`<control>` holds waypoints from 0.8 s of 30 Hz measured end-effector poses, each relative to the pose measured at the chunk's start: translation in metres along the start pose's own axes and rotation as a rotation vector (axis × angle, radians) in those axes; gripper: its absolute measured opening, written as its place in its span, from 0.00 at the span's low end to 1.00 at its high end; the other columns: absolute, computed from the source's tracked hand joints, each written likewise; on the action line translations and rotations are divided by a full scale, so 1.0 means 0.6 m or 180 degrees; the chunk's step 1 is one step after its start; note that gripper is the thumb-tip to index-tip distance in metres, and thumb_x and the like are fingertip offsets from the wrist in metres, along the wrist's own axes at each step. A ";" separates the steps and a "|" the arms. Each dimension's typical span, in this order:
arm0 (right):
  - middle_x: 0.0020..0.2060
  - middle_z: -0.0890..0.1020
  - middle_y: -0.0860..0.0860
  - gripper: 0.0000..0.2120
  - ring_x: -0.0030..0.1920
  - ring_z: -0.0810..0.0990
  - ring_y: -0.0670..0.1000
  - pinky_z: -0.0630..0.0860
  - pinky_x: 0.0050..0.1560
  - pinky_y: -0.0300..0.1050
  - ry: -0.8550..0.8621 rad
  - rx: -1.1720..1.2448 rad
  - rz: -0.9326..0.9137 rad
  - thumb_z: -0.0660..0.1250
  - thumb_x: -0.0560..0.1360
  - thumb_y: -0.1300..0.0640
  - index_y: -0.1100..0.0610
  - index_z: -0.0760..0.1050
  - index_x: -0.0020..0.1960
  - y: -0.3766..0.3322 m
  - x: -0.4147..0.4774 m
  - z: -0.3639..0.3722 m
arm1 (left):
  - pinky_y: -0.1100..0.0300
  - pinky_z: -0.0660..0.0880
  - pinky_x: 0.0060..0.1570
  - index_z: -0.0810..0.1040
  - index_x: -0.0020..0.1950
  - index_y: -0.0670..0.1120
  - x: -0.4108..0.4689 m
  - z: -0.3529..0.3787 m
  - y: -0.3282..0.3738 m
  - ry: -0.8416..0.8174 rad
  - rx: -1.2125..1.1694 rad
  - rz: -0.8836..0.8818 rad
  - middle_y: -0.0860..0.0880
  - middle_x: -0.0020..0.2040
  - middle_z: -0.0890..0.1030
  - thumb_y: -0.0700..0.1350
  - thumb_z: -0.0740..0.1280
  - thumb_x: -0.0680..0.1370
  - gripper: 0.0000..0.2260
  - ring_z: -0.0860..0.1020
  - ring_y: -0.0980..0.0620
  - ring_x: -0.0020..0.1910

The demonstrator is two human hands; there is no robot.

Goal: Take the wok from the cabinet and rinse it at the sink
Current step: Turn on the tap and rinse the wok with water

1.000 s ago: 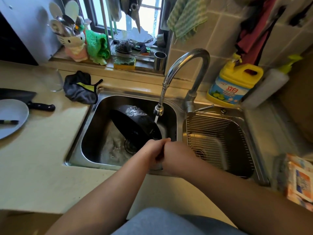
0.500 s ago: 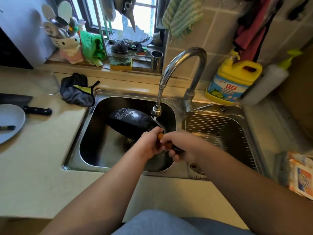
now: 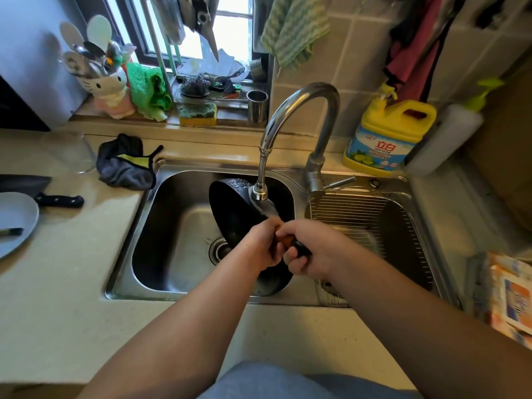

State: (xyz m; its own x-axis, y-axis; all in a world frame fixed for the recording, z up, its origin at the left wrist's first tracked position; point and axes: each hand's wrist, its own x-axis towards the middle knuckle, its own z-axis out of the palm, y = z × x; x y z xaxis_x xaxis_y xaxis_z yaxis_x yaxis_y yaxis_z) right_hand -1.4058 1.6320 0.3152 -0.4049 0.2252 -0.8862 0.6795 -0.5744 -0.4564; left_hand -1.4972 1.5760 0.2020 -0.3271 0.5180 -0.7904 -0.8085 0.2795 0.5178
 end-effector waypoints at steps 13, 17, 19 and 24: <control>0.33 0.71 0.56 0.07 0.27 0.69 0.50 0.63 0.25 0.40 0.0329 -0.1752 -0.0710 0.64 0.75 0.59 0.62 0.71 0.51 0.023 0.016 0.025 | 0.61 0.68 0.20 0.66 0.34 0.43 -0.007 -0.030 -0.010 -0.0171 -0.0172 0.0487 0.49 0.19 0.68 0.44 0.61 0.77 0.12 0.69 0.50 0.18; 0.34 0.72 0.57 0.14 0.30 0.71 0.53 0.68 0.30 0.45 0.0356 -0.2353 -0.0905 0.65 0.73 0.58 0.62 0.74 0.57 0.031 0.022 0.022 | 0.62 0.69 0.20 0.71 0.38 0.43 -0.006 -0.043 -0.017 -0.0092 -0.0161 0.0474 0.50 0.21 0.71 0.45 0.65 0.76 0.08 0.72 0.53 0.19; 0.37 0.73 0.58 0.14 0.33 0.72 0.54 0.69 0.32 0.47 0.0352 -0.2573 -0.1001 0.65 0.72 0.58 0.60 0.74 0.56 0.033 0.022 0.018 | 0.62 0.70 0.20 0.73 0.41 0.42 -0.004 -0.046 -0.022 -0.0042 -0.0186 0.0457 0.49 0.23 0.74 0.45 0.65 0.75 0.07 0.74 0.53 0.20; 0.40 0.75 0.55 0.12 0.37 0.75 0.54 0.72 0.37 0.49 0.0216 -0.3085 -0.1230 0.66 0.71 0.56 0.56 0.74 0.54 0.043 0.022 0.001 | 0.60 0.74 0.24 0.76 0.45 0.41 -0.001 -0.052 -0.032 0.0113 -0.0184 0.0404 0.46 0.31 0.76 0.44 0.68 0.75 0.07 0.77 0.51 0.26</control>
State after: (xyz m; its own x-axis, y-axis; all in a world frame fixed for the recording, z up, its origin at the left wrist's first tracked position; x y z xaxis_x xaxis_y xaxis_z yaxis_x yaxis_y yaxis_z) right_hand -1.3941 1.6195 0.2918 -0.6843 0.3201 -0.6552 0.7228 0.4167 -0.5513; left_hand -1.4966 1.5448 0.1820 -0.4448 0.5171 -0.7313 -0.7861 0.1659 0.5955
